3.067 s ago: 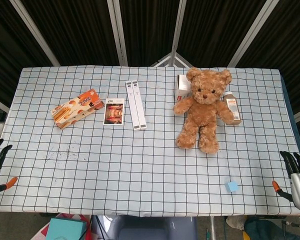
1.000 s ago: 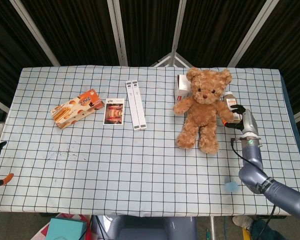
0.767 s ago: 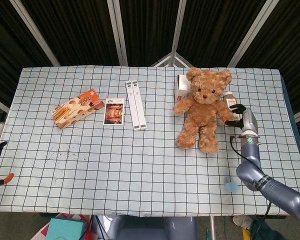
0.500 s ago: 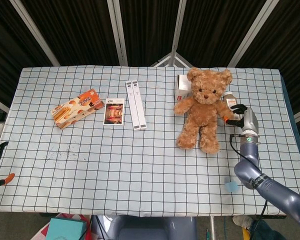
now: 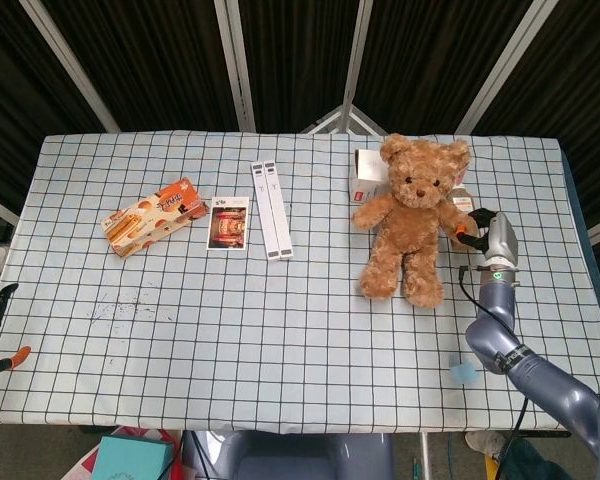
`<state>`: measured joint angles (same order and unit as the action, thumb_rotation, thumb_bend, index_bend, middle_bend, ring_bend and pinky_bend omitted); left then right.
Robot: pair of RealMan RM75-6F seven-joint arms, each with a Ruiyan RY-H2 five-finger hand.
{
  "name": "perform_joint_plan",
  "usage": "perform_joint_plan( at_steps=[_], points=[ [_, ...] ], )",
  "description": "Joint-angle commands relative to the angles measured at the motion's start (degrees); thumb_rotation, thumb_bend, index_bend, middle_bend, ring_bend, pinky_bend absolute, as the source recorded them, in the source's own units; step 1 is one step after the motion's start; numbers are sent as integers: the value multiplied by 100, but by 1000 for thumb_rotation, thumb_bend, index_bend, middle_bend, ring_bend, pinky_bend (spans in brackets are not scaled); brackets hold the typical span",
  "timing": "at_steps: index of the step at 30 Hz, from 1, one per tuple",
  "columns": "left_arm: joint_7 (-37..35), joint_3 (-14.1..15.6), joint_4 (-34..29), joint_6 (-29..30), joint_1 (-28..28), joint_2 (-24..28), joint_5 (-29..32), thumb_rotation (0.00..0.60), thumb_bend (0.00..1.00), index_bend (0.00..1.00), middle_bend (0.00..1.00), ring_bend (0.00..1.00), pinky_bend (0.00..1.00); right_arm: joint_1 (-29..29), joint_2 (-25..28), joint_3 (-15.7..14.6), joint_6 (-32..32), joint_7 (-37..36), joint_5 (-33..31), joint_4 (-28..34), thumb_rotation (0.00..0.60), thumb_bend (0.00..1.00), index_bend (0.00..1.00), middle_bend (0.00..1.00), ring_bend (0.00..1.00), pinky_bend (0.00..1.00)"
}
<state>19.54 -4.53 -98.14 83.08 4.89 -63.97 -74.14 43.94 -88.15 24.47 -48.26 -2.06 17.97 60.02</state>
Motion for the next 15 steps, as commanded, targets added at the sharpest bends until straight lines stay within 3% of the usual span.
perform_joint_plan(
  at_steps=[1, 10, 15],
  points=[
    [2, 7, -5, 0, 2, 0, -9, 600, 243, 136, 0, 0, 30, -46, 7, 28, -27, 17, 52, 44, 600, 559, 553, 536, 344, 0],
    [9, 23, -18, 24, -4, 1, -25, 600, 243, 136, 0, 0, 30, -179, -127, 19, 301, -9, 155, -106, 600, 560, 553, 536, 344, 0],
    [4, 21, -15, 23, -2, 2, -12, 600, 243, 136, 0, 0, 30, -149, -98, 103, 121, 26, 392, -5, 600, 560, 553, 536, 344, 0]
  ],
)
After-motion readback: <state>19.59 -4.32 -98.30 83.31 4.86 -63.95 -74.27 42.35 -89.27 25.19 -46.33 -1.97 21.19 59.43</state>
